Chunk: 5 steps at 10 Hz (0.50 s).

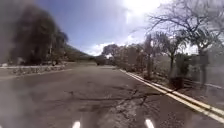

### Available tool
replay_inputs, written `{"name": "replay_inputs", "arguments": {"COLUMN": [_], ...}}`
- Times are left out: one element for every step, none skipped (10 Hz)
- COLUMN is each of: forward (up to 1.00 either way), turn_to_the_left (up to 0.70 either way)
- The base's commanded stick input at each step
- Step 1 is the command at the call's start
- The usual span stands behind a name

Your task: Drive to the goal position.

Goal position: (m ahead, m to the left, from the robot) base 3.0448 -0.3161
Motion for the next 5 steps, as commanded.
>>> {"name": "replay_inputs", "arguments": {"forward": [0.50, 0.50, 0.50, 0.50, 0.50], "turn_to_the_left": [0.00, 0.00, 0.00, 0.00, 0.00]}}
